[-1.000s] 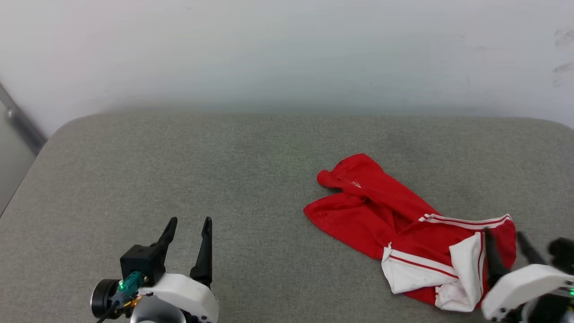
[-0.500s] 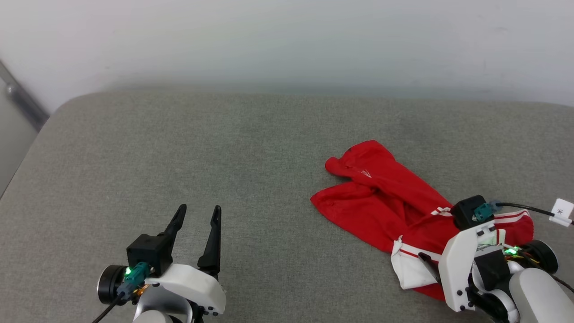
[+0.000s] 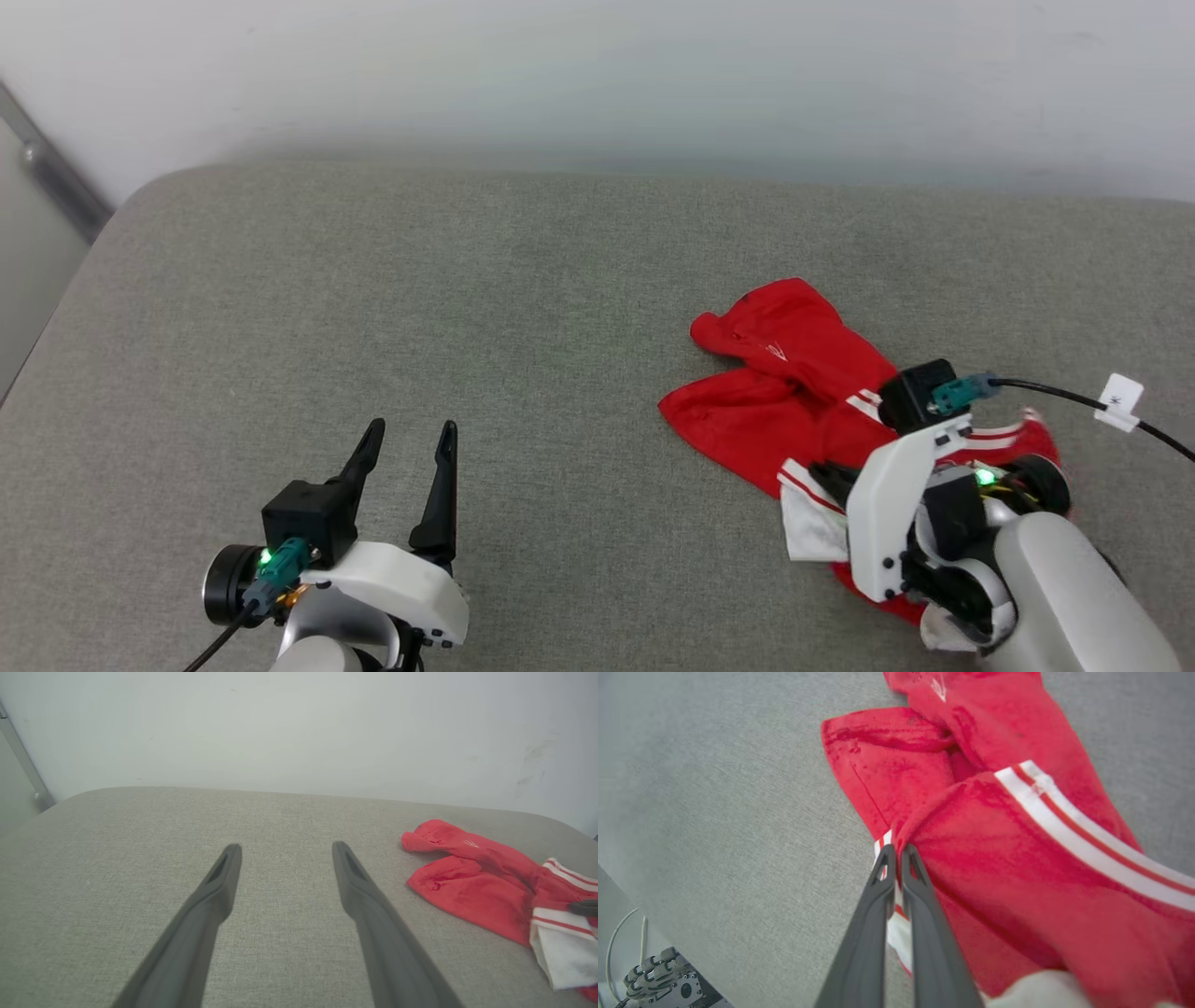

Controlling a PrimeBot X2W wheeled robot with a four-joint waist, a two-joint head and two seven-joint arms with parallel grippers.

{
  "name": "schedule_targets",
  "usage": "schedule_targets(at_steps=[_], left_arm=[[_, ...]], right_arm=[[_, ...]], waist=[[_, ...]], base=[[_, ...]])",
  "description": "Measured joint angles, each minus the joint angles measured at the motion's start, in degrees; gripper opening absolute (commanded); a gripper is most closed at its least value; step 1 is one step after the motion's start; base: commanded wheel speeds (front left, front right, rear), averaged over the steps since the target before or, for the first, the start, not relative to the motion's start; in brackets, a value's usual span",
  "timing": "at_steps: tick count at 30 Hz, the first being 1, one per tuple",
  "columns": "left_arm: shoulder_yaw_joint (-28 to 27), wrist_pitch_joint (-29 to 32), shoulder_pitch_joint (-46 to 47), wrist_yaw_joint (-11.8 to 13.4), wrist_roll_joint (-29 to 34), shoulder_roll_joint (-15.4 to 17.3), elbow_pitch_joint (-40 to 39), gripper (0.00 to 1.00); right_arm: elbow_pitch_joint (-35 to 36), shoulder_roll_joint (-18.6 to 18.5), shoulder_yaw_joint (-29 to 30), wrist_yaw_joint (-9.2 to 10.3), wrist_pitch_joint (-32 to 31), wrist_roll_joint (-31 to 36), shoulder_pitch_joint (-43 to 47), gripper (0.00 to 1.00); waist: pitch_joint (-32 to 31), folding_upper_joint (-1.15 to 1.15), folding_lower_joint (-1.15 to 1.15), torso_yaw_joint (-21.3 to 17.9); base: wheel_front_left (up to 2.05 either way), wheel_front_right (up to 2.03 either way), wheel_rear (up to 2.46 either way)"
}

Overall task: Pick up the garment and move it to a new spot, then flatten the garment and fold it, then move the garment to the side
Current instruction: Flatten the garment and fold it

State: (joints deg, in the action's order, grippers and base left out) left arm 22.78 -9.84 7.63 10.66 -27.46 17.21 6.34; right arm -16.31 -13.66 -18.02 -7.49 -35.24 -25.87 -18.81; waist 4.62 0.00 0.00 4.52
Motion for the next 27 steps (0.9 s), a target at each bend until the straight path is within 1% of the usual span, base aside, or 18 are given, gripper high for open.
schedule_targets(at_steps=[4, 8, 11, 15, 16, 17, 18, 20, 23, 27], left_arm=[[0.3, 0.0, 0.3, 0.0, 0.0, 0.0, 0.1, 1.00], [0.7, 0.1, 0.9, 0.0, 0.0, 0.0, 0.0, 1.00], [0.9, 0.1, 1.2, -0.1, 0.0, -0.1, 0.1, 1.00], [1.1, -0.3, 1.6, -0.2, -0.1, -0.5, 0.9, 1.00], [1.2, -0.4, 1.6, -0.2, -0.2, -0.6, 1.1, 1.00], [1.2, -0.4, 1.6, -0.2, -0.4, -0.7, 1.3, 1.00], [1.3, -0.5, 1.6, -0.3, -0.5, -0.9, 1.5, 1.00], [1.2, -0.8, 1.7, -0.2, -0.5, -0.9, 1.8, 1.00], [1.1, -1.0, 1.4, -0.1, -0.5, -0.6, 2.2, 1.00], [1.0, -1.2, 0.4, 0.5, -0.5, -0.1, 2.3, 1.00]], right_arm=[[1.8, 3.3, -2.2, 0.00, 3.7, 0.3, -1.4, 0.00], [1.0, 7.5, -5.1, -0.01, 7.9, 0.5, -3.2, 0.00], [-2.0, 9.7, -9.2, -0.01, 10.3, -1.0, -3.3, 0.00], [-8.2, 10.6, -13.7, 0.00, 14.6, -3.9, -2.4, 0.00], [-9.7, 10.6, -14.4, 0.00, 16.0, -4.2, -2.1, 0.20], [-10.6, 10.6, -15.3, 0.00, 17.6, -5.0, -1.8, 0.66], [-11.1, 10.6, -16.2, 0.00, 19.6, -5.9, -1.7, 1.00], [-10.9, 10.6, -17.8, 0.00, 24.3, -7.4, -1.7, 1.00], [-9.5, 10.7, -19.0, 0.00, 31.3, -7.5, -1.8, 1.00], [-6.7, 10.7, -17.7, -0.01, 38.4, -5.6, -1.4, 1.00]], waist=[[-0.2, 0.00, 0.00, -0.1], [0.0, 0.00, 0.00, 0.4], [0.5, 0.00, 0.00, 0.9], [1.1, 0.00, 0.00, 1.9], [1.2, 0.00, 0.00, 2.0], [1.3, 0.00, 0.00, 2.2], [1.3, 0.00, 0.00, 2.3], [1.0, 0.00, 0.00, 2.3], [0.1, 0.00, 0.00, 2.0], [-1.6, 0.00, 0.00, 1.2]], base=[[0.00, 0.00, 0.00], [0.00, 0.00, 0.00], [0.00, 0.00, 0.00], [0.00, 0.00, 0.00], [0.00, 0.00, 0.00], [0.00, 0.00, 0.00], [0.00, 0.00, 0.00], [0.00, 0.00, 0.00], [0.00, 0.00, 0.00], [0.00, 0.00, 0.00]])
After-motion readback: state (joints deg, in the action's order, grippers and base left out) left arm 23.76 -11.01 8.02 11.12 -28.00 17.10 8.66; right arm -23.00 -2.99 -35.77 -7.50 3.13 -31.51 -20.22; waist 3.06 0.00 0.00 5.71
